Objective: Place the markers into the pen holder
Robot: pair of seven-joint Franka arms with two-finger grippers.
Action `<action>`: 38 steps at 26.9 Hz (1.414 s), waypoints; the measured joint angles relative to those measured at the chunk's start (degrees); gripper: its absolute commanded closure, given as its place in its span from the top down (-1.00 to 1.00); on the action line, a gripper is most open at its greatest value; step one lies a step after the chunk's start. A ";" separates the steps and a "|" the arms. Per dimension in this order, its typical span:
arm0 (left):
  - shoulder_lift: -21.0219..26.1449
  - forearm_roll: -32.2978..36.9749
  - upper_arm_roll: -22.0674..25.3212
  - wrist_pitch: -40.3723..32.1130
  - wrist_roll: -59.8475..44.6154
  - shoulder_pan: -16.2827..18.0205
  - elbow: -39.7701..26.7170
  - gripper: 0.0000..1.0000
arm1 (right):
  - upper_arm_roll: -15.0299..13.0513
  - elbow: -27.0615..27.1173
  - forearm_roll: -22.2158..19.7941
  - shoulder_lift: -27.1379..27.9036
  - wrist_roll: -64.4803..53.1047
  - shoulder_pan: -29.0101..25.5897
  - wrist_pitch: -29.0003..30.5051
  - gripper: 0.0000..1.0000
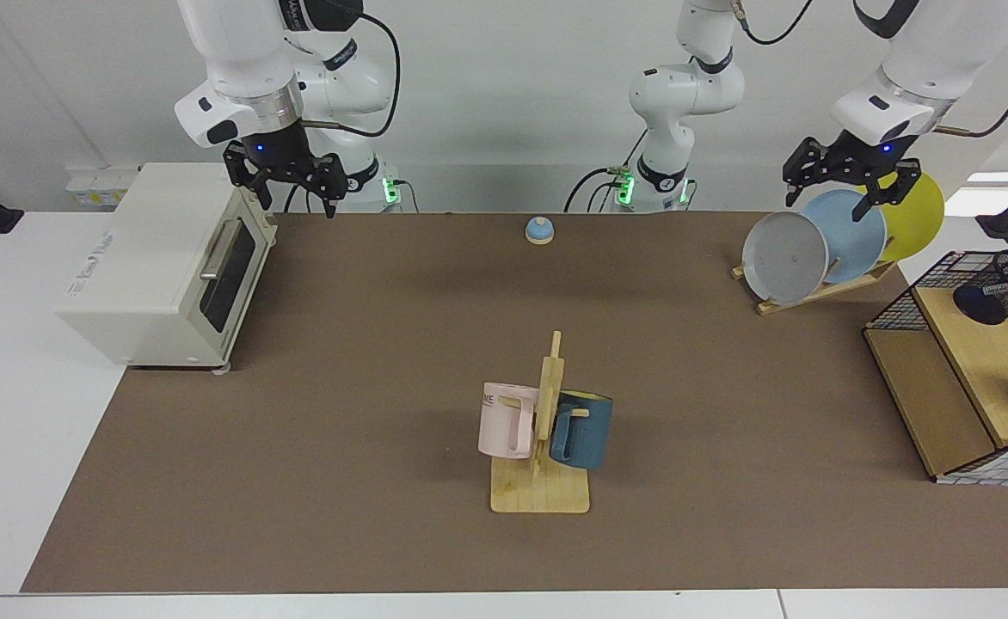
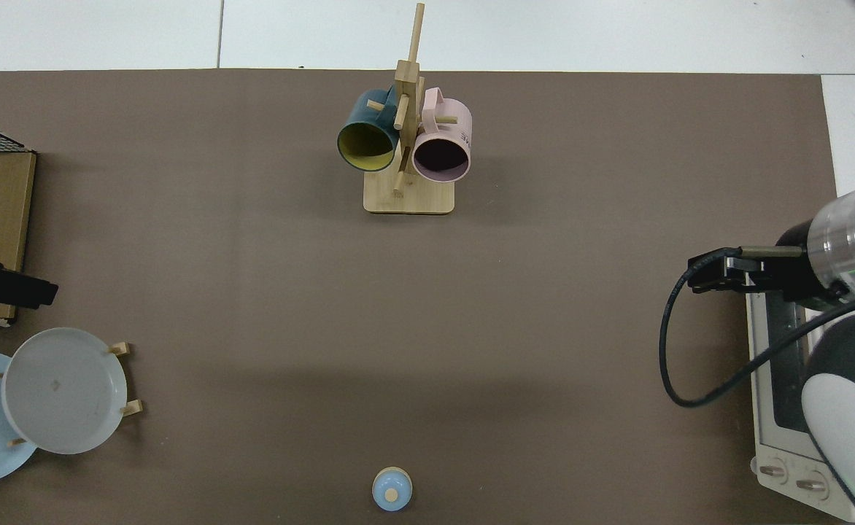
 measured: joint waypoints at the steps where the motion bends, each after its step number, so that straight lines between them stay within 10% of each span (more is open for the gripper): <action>1: 0.01 -0.04 -0.30 -0.38 -0.60 -0.01 0.19 1.00 | 0.00 0.00 0.00 0.00 0.00 0.00 0.00 0.99; 38: 1.35 -0.65 -0.78 -2.82 -3.97 -0.01 4.46 1.00 | 0.00 0.00 0.00 0.00 0.00 0.00 0.00 0.99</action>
